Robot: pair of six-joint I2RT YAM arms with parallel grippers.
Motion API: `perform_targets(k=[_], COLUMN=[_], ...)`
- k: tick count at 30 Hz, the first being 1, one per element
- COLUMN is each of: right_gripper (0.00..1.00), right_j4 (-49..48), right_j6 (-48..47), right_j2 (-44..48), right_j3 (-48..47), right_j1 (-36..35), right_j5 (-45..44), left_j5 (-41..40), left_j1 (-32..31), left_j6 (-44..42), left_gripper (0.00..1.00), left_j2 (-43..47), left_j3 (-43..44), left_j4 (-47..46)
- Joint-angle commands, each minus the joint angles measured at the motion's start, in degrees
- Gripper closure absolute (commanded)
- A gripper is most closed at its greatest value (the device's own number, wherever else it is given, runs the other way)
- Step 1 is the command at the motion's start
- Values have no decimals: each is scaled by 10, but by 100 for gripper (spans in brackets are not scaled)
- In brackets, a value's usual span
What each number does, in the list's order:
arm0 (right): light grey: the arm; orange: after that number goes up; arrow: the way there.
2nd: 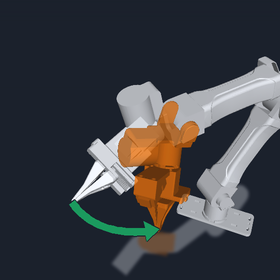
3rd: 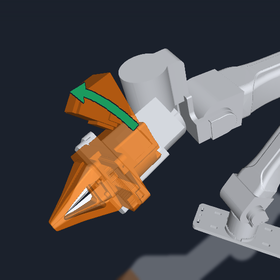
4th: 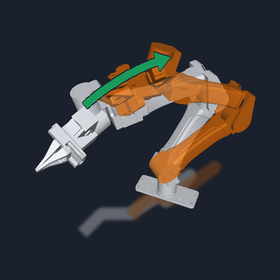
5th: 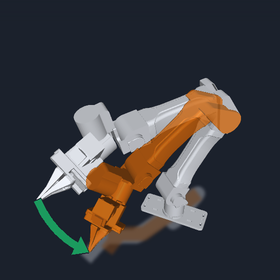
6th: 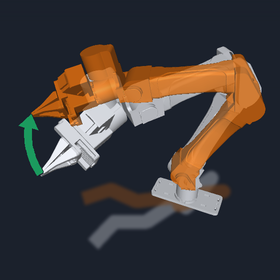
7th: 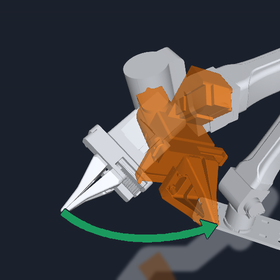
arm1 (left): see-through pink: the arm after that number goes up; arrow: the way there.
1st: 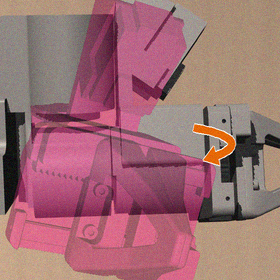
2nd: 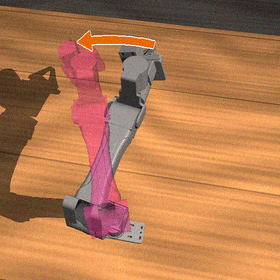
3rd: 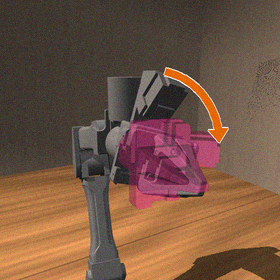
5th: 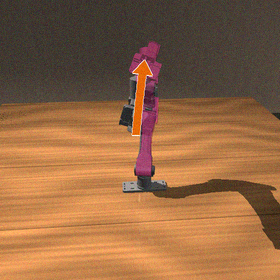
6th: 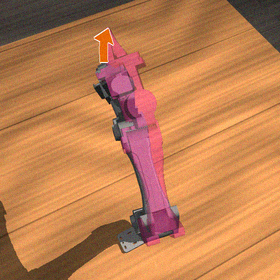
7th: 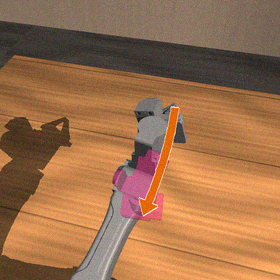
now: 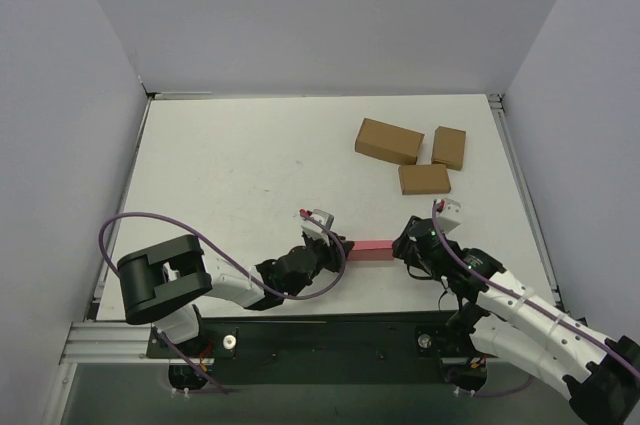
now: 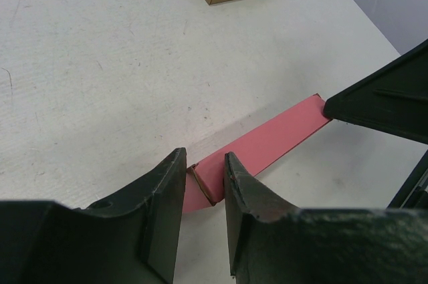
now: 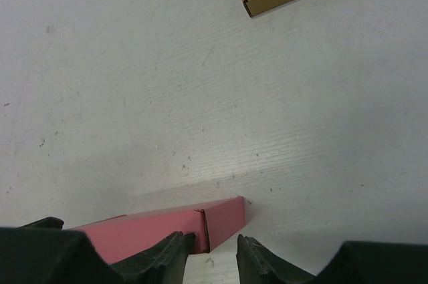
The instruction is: Fold the paper box
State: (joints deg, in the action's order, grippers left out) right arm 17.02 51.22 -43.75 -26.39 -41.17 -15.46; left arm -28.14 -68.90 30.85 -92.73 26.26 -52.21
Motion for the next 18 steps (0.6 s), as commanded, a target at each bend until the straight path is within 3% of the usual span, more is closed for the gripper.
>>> perform_targets(k=[1,12,18], right_gripper=[64,74,78], right_j4=[61,69,68], right_j6=[-2,3,25], right_j2=[5,-57,-40], right_j3=[-8,13,47], right_j1=[0,20,28], right_j5=[5,25,54], left_j5=[19,19,25], left_j1=[-2,-2,-2], left_j6=[-38,-47,-53], left_gripper=[62,62,60], left_j2=[-47,-46,-24], left_j3=[-42,-37,-24], left_j4=[266,265,276])
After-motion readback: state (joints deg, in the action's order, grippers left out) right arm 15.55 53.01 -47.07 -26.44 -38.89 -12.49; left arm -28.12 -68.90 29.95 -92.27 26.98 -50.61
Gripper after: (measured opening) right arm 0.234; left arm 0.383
